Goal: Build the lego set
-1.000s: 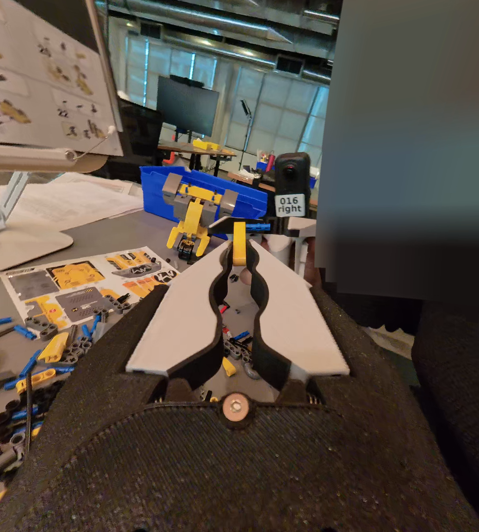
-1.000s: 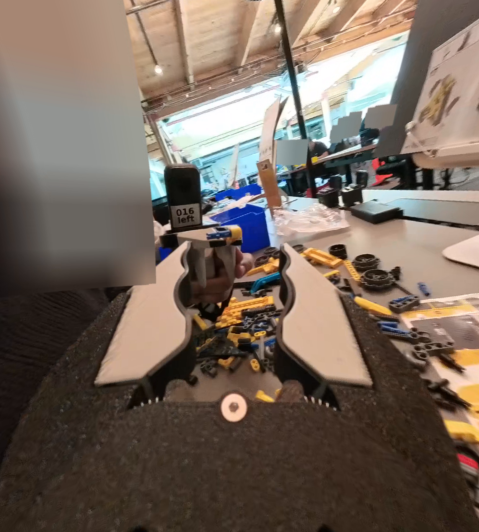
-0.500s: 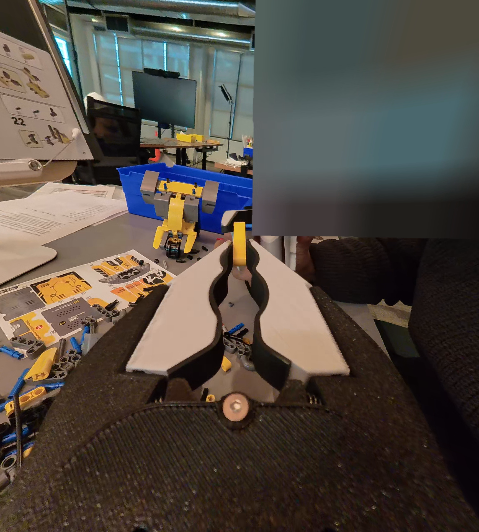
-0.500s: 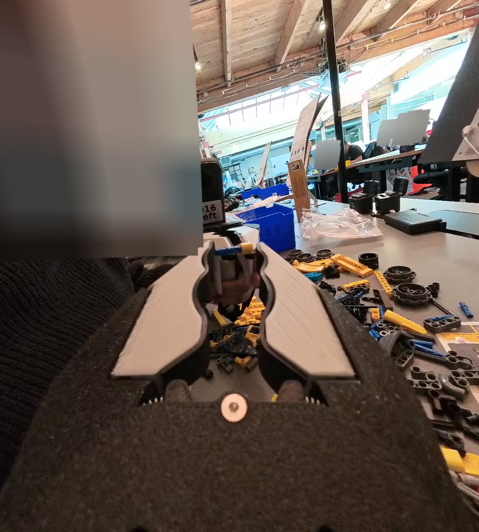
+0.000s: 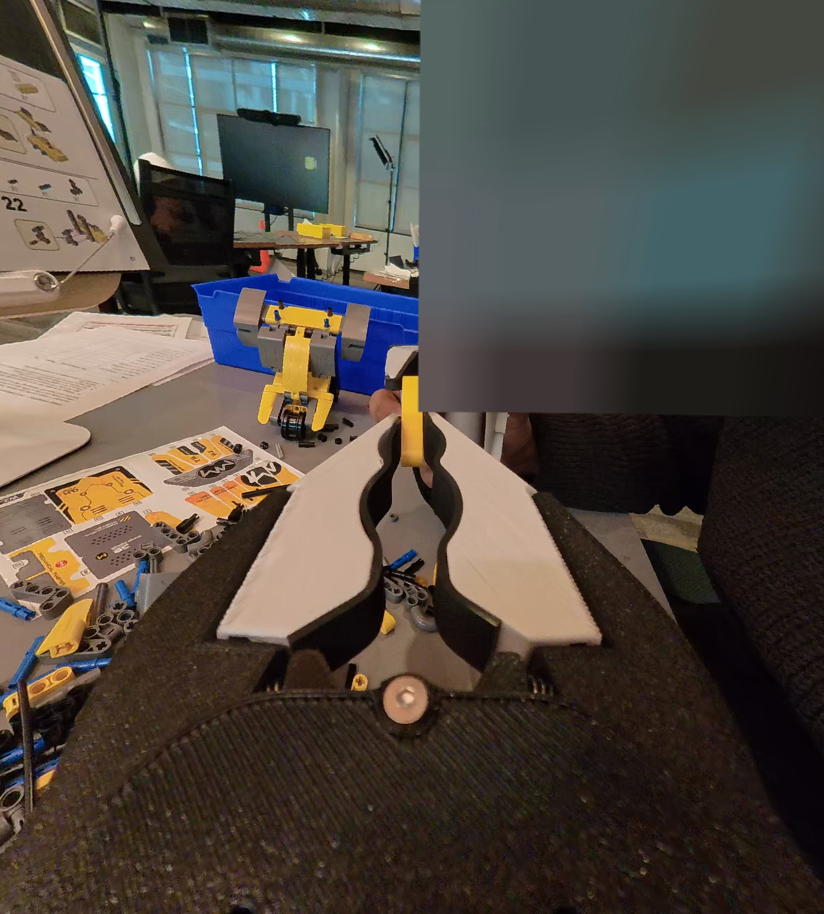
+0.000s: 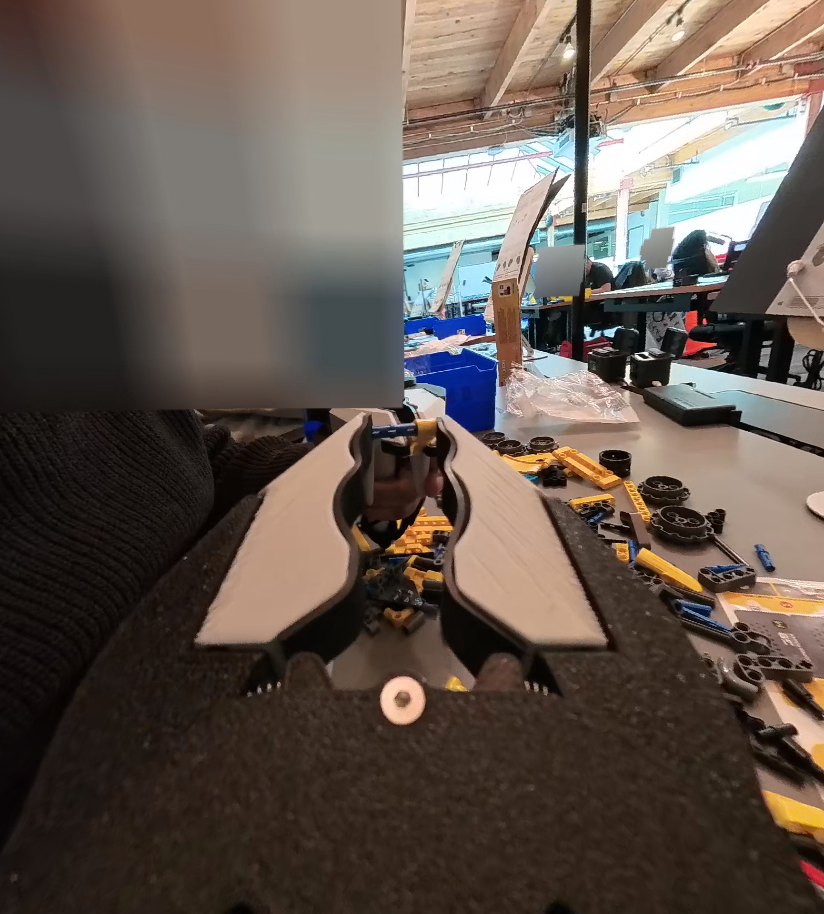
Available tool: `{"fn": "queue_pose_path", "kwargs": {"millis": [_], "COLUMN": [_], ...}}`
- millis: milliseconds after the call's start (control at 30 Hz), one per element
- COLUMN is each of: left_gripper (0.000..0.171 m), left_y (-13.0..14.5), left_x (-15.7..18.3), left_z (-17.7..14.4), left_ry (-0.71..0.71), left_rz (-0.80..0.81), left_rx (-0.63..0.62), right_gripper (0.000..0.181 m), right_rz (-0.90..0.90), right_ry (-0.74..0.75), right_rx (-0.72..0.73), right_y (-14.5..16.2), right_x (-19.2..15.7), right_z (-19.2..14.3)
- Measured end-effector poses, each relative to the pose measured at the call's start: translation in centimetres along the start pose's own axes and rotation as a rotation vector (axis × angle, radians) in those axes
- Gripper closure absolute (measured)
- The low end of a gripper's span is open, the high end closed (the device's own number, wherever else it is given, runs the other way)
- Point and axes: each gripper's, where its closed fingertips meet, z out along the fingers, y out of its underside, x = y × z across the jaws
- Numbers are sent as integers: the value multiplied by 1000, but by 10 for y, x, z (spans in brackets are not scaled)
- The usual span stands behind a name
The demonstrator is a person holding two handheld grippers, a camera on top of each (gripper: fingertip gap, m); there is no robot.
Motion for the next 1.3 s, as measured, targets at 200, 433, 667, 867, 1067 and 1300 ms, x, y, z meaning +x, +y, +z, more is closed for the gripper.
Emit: {"fn": "queue_pose_path", "kwargs": {"millis": [200,433,667,867,1067,1300], "left_gripper": [167,167,167,166,166,167], "left_y": [1,-2,-1,-2,-2,1], "left_x": [-1,-1,7,7,10,13], "left_z": [0,-3,-2,-2,-1,0], "left_ry": [-25,-25,1,24,50,74], "left_rz": [41,61,105,60,26,1], "left_rx": [-13,-9,-10,0,1,-7], "right_gripper": [156,156,142,156,156,158], "right_rz": [82,61,63,-27,-8,-24], "right_ry": [-27,-2,-28,-18,-41,-33], "right_rx": [25,35,22,18,32,22], "right_y": [1,-2,-1,-3,-4,-5], "right_x": [2,1,0,-7,-9,-12], "right_z": [0,4,1,2,1,3]}}
